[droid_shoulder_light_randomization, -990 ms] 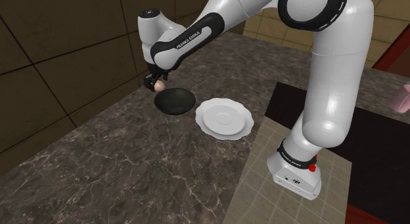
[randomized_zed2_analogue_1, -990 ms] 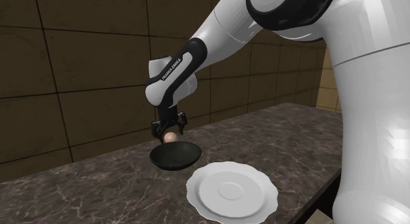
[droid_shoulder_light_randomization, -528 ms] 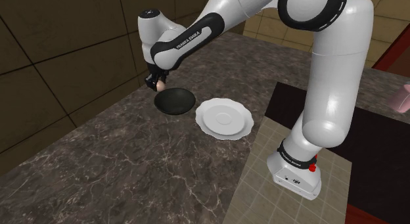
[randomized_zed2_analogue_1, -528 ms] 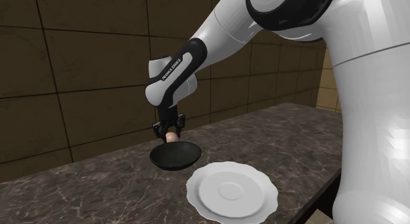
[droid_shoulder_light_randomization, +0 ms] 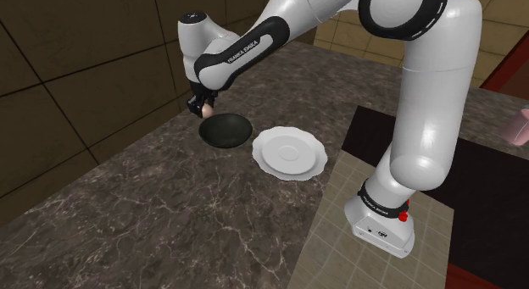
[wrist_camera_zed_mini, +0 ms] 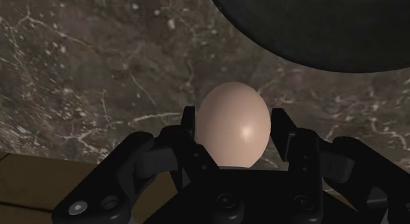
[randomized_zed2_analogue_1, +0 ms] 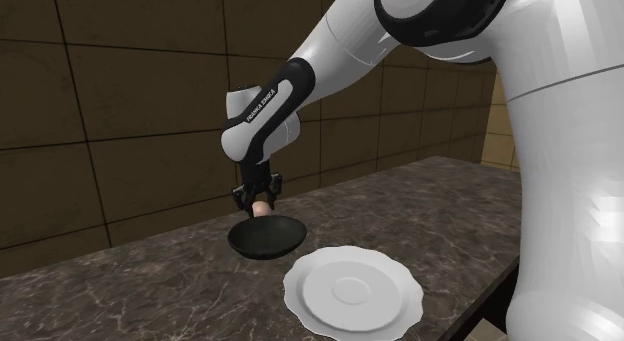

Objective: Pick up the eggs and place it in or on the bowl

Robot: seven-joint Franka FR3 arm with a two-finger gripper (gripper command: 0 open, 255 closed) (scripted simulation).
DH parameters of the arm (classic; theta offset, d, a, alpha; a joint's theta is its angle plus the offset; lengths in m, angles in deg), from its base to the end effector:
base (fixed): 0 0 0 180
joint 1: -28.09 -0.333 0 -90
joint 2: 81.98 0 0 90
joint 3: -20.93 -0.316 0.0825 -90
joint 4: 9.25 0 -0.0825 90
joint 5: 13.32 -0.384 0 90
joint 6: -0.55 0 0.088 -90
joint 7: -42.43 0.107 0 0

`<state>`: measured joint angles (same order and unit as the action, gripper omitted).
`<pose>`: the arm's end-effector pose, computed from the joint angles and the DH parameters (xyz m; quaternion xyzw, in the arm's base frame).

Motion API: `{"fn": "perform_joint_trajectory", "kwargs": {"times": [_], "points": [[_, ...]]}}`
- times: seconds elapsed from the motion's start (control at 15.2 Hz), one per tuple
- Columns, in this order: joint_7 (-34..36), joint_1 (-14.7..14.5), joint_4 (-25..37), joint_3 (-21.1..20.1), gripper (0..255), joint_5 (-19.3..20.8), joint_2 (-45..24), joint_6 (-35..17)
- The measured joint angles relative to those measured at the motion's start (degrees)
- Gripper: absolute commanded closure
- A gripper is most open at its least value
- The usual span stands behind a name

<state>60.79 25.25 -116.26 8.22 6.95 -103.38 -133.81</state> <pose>0.6237 0.1584 0.3316 0.9905 0.0819 0.0838 0.0721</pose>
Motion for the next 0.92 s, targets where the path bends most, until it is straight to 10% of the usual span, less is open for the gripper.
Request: {"fn": "perform_joint_trajectory", "kwargs": {"times": [0.92], "points": [[-3.1, 0.6, 3.5, -1.2, 255, -3.0, 4.8, 7.9]]}}
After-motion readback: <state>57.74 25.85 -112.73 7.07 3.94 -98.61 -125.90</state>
